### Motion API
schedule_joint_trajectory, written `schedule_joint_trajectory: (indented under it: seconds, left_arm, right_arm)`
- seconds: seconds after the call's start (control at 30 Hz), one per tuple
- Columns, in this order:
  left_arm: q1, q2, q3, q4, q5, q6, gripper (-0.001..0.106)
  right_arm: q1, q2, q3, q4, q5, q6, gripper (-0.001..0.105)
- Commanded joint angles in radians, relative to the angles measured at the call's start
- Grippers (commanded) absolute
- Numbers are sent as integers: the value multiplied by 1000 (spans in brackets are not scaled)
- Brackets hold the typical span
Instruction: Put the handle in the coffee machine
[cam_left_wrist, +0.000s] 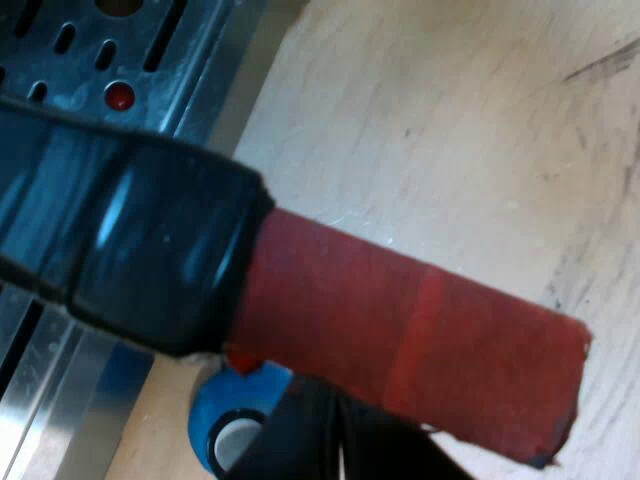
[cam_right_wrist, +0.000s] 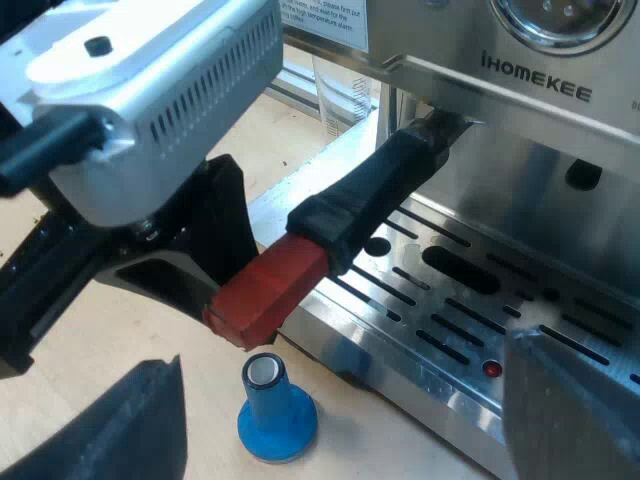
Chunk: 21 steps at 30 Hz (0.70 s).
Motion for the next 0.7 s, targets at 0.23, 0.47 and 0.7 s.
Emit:
schedule_joint_trajectory:
  seconds: [0.23,0.47,0.7]
  left_arm:
    - [-54,-6,-33,-32,100,56,0]
    - [77,-6,-20,-10,70,56,0]
    - [209,-6,-3,50,70,84,0]
  right_arm:
    - [1,-6,-11,0,-3,2,67]
    - [1,-6,-11,0,-16,2,67]
    - [1,-6,-11,0,-43,2,67]
